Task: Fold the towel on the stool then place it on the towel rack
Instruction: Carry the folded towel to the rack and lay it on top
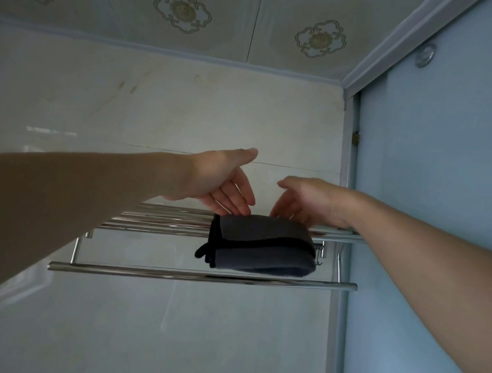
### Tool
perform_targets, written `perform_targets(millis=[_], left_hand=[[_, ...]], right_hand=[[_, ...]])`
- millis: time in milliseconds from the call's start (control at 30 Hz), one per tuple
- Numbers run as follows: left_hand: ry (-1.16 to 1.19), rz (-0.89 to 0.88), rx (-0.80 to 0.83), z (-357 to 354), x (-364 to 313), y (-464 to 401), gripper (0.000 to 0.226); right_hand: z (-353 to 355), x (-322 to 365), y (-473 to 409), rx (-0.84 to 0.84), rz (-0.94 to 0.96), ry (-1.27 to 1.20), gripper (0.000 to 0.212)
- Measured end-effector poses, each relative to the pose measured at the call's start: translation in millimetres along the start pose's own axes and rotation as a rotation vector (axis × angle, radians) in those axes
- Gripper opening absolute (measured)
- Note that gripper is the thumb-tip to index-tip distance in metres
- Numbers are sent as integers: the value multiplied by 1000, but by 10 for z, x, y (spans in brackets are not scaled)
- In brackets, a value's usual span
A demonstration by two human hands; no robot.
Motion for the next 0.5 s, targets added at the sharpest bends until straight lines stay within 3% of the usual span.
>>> perform_targets(millis=[167,300,500], left_hand=[[-35,-6,-24,-57,40,-3,78],[-72,-4,-36,-108,78,-35,67],[-99,15,-37,-108,103,-73,66]], right_hand=[[283,244,179,-37,215,-77,56],[236,247,358,30,297,227,19],[189,202,382,58,143,83,36]])
Point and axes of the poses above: each hand's wrist, its own y-axis away from the middle knuckle, its own z-axis out of the back of the hand, x = y × z, the point moved 7 cm from there along -y, towards the middle knuckle, and after that the axes turned 15 degrees about -x, right-handed, at the moved point
